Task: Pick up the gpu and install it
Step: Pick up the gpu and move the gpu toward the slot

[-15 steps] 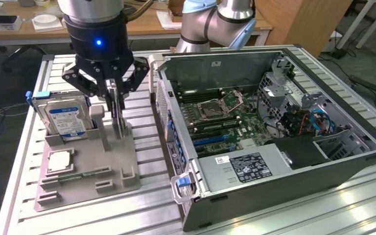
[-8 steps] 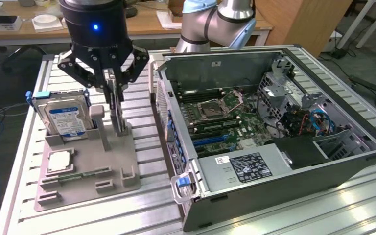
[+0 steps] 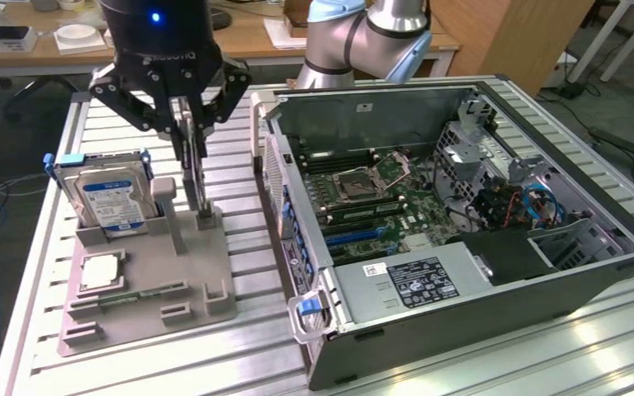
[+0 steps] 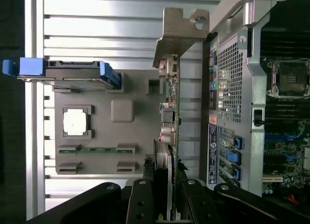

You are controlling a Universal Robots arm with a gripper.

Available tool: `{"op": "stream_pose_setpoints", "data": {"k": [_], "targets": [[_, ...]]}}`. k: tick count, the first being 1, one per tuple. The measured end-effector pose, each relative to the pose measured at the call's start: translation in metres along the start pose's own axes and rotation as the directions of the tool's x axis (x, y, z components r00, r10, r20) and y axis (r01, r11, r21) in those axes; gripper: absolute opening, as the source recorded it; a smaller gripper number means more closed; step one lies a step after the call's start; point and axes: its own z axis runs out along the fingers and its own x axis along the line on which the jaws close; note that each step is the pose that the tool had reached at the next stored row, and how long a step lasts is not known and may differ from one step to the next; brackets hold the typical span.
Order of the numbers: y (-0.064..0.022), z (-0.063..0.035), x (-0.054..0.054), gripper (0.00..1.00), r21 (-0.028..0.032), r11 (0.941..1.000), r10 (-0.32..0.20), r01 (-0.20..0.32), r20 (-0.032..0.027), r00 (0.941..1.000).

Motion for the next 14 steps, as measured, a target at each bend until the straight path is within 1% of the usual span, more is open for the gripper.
{"op": "stream_pose_setpoints", "data": {"k": [4,7,14], "targets": [[0.0003,-0.0076,0.0,0.27,-0.0002,1.0,0.0,0.0,0.0004,1.0],[0.0004,-0.0078,-0.001,0.27,-0.0001,1.0,0.0,0.0,0.001,1.0],[0.0004,-0.0075,-0.01,0.27,-0.0001,1.0,0.0,0.0,0.001,1.0]]}}
